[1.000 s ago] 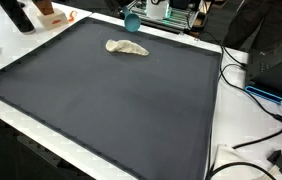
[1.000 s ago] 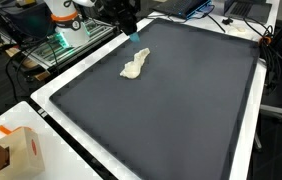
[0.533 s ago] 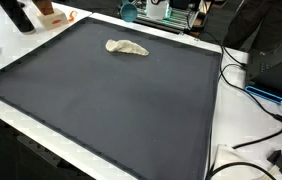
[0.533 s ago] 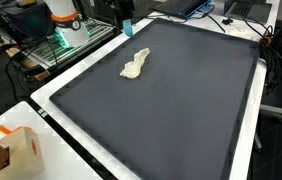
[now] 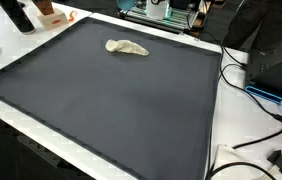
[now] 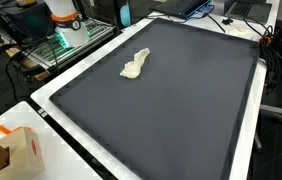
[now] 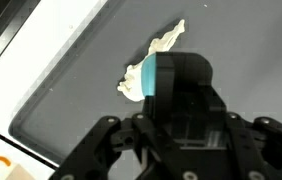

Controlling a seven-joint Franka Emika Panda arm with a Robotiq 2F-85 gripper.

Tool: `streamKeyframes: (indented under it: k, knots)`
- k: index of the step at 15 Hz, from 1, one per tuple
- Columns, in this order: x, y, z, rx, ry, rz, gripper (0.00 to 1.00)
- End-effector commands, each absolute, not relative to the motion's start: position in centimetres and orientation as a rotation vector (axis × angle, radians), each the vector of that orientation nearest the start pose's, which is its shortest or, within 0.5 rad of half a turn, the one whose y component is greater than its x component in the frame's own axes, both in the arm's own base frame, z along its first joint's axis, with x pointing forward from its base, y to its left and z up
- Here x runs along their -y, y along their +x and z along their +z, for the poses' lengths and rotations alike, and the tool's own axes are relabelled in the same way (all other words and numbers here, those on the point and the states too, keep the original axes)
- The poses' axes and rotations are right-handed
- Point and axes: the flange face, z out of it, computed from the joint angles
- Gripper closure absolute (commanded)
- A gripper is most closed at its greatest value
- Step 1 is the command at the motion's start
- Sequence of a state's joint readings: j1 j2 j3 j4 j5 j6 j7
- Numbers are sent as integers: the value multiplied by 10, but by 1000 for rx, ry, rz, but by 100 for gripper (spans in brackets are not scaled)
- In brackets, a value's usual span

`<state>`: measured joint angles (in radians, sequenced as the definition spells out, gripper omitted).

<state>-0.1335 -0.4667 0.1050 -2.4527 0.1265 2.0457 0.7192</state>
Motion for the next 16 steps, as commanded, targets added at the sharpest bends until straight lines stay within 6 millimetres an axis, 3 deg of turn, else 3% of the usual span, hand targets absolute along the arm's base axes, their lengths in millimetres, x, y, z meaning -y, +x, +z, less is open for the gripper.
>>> streamKeyframes:
  k: [1, 9, 10, 16]
  knots:
    - [-7, 396, 484, -1245, -2853, -131, 75]
    - [-27, 389, 507, -1196, -2941, -293, 75]
    - [-22, 397, 502, -1201, -2894, -225, 50]
    - [-27, 395, 507, -1181, -2926, -264, 50]
